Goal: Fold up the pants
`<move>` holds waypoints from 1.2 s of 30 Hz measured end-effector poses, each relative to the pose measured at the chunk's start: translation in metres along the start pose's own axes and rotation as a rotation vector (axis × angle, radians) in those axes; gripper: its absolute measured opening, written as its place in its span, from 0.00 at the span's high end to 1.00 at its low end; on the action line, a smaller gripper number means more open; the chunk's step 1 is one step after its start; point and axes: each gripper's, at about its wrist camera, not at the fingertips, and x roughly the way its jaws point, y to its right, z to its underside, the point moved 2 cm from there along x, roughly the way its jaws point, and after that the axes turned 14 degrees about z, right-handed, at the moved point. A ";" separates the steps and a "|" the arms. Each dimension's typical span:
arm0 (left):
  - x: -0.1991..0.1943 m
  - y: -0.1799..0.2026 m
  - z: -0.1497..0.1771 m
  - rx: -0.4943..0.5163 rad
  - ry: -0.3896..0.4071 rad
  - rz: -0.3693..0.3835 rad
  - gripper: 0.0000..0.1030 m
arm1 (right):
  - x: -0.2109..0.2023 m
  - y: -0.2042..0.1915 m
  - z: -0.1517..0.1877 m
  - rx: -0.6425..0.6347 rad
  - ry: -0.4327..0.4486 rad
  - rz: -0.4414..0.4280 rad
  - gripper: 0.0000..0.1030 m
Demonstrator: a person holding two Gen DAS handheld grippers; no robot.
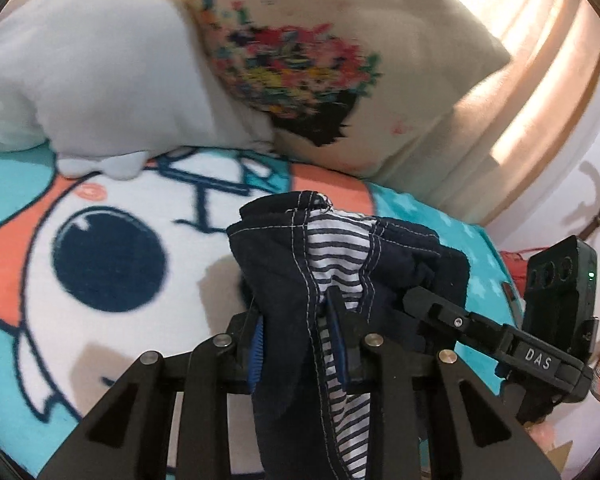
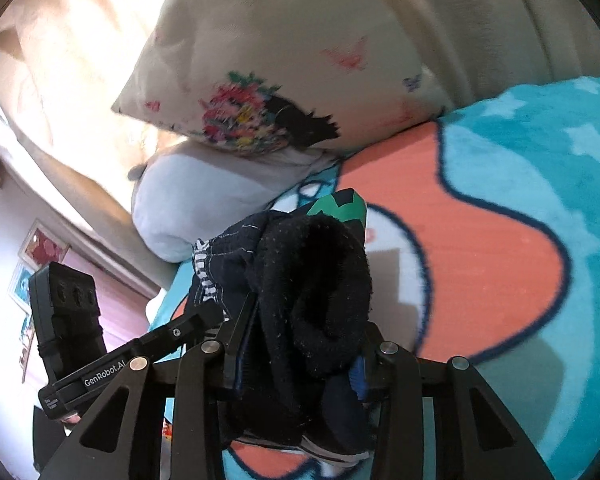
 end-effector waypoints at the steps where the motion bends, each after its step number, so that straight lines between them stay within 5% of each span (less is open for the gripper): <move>1: 0.001 -0.008 0.001 -0.015 -0.007 -0.019 0.74 | 0.005 -0.004 0.000 -0.010 -0.007 0.005 0.60; 6: 0.009 -0.038 0.008 -0.082 -0.036 -0.036 0.69 | 0.037 -0.013 0.003 -0.025 -0.060 0.048 0.59; 12: -0.013 -0.047 0.008 -0.090 0.007 -0.015 0.58 | 0.040 -0.003 0.005 -0.004 -0.063 0.111 0.44; 22: 0.010 -0.050 0.024 -0.108 -0.071 0.041 0.44 | 0.043 -0.005 0.002 -0.010 -0.075 0.072 0.35; 24: 0.014 -0.045 0.025 -0.094 -0.081 0.068 0.50 | 0.051 -0.012 0.005 -0.030 -0.088 0.073 0.35; 26: 0.015 -0.037 0.026 -0.068 -0.082 0.087 0.69 | 0.054 -0.015 0.007 -0.052 -0.089 0.082 0.40; 29: 0.011 -0.026 0.023 -0.019 -0.063 0.062 0.74 | 0.049 -0.018 0.004 -0.066 -0.077 0.073 0.55; 36: 0.007 -0.019 -0.001 0.023 -0.033 0.020 0.74 | 0.039 -0.029 -0.010 -0.081 -0.040 0.048 0.58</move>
